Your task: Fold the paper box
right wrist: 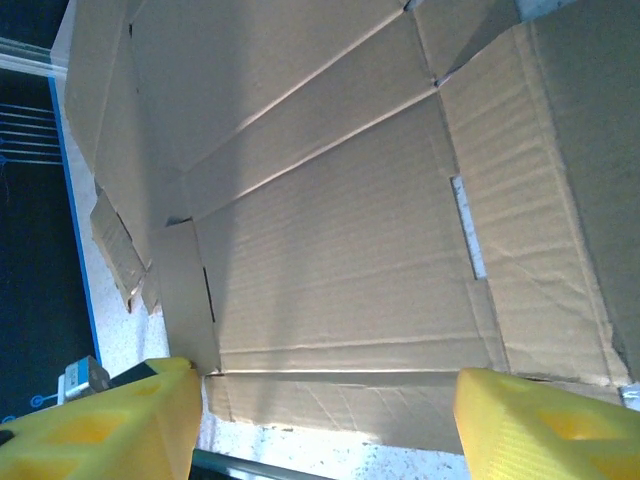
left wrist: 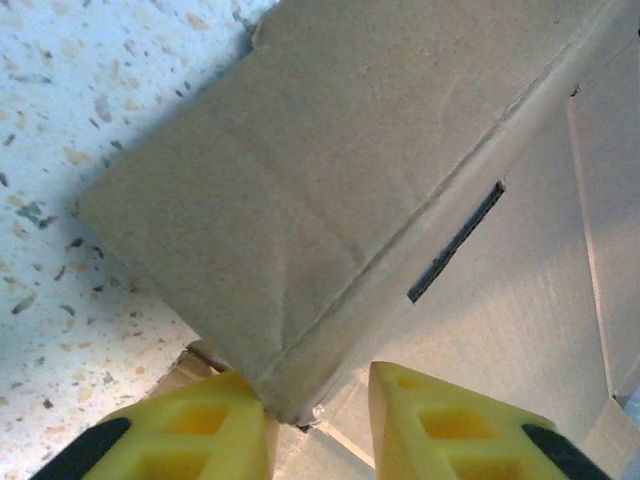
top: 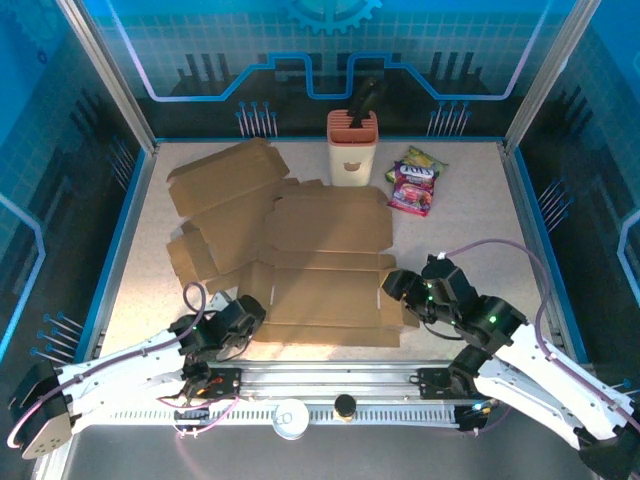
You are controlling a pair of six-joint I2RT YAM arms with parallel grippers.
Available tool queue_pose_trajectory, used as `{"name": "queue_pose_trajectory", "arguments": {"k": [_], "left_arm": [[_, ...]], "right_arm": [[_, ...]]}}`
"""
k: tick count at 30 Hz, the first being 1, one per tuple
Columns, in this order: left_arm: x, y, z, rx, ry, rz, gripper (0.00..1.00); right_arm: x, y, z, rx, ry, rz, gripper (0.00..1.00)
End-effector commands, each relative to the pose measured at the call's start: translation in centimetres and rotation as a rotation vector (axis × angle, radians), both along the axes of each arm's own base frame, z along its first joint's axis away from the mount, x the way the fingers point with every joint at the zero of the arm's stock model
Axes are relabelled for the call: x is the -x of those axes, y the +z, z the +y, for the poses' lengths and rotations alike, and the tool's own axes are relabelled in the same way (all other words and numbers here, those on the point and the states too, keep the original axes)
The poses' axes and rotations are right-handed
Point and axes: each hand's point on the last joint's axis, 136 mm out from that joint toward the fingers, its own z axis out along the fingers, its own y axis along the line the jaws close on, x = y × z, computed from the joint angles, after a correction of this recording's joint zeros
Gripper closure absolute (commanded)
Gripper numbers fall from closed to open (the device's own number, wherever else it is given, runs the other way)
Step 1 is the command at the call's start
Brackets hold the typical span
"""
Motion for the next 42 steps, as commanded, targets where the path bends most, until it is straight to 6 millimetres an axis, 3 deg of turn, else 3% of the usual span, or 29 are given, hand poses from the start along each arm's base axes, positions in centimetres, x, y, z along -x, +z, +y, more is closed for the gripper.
{"name": "queue_pose_trajectory", "arguments": {"k": [1,7,17,25,32,42], "left_arm": [[-0.3,-0.1,0.1,-0.006,0.002,-0.028,0.78],[-0.9,1.7,-0.6,0.021,-0.018,-0.078,1.00],[-2.1,7.0,-2.4,0.133,-0.031,-0.182,1.00],[-2.9,10.1,-3.6,0.202,-0.046,-0.247,1.00],[-3.0,10.9,-4.0,0.223,-0.058,-0.257,1.00],[-3.0,11.8,-4.5,0.237,-0.079,-0.270,1.00]], "right_arm": [[0.7,-0.4,1.0,-0.066,0.008,0.032,0.32],[2.1,-1.8,2.0,-0.121,-0.038,0.097,0.31],[3.8,-1.4,5.2,-0.207,-0.116,0.122,0.28],[5.2,-1.2,9.3,-0.294,-0.156,0.141,0.24],[5.6,-3.3,12.2,-0.371,-0.203,0.189,0.21],[4.1,-4.5,13.3,-0.438,-0.274,0.213,0.23]]}}
